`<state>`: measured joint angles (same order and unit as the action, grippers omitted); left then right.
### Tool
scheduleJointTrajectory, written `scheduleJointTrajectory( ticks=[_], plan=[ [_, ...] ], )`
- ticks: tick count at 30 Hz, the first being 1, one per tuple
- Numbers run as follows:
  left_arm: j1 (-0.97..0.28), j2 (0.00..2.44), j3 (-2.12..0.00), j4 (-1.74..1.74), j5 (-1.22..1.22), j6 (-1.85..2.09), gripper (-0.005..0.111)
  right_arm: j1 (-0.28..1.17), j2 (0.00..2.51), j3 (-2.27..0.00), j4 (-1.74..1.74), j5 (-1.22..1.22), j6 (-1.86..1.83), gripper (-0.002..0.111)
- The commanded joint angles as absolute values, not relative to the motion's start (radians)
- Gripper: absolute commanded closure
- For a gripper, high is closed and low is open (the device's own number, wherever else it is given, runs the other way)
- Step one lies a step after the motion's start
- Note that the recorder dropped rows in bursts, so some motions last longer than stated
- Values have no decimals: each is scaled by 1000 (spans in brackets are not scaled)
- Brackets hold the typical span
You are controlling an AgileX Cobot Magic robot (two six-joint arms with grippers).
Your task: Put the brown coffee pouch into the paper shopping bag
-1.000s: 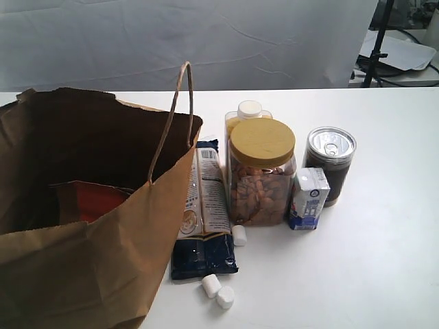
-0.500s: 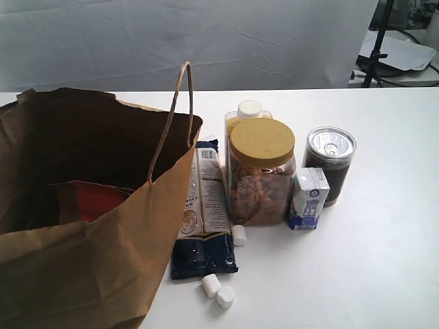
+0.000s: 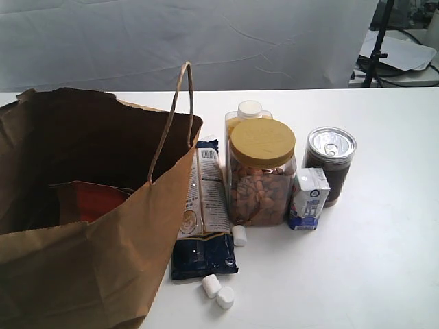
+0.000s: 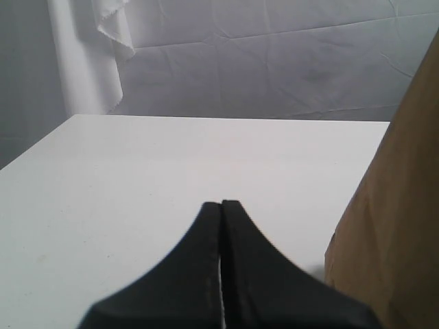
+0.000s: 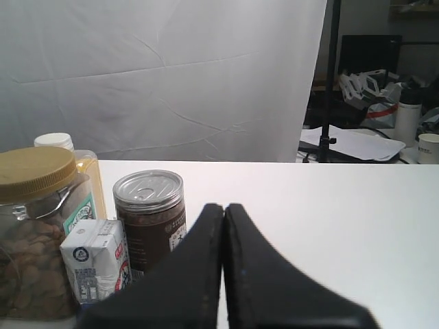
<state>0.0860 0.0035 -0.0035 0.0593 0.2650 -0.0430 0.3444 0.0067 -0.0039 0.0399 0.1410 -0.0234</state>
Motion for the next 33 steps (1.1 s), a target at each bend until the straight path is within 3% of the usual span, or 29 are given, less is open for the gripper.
scheduleJointTrajectory(
  ticks=[1, 18, 33],
  plan=[
    [89, 0, 0, 64, 260, -46, 107, 339, 0, 0, 45, 142, -21, 108],
    [89, 0, 0, 64, 260, -46, 107, 333, 0, 0, 45, 140, -21, 108],
    [89, 0, 0, 64, 260, -46, 107, 233, 0, 0, 45, 140, -21, 108]
  ],
)
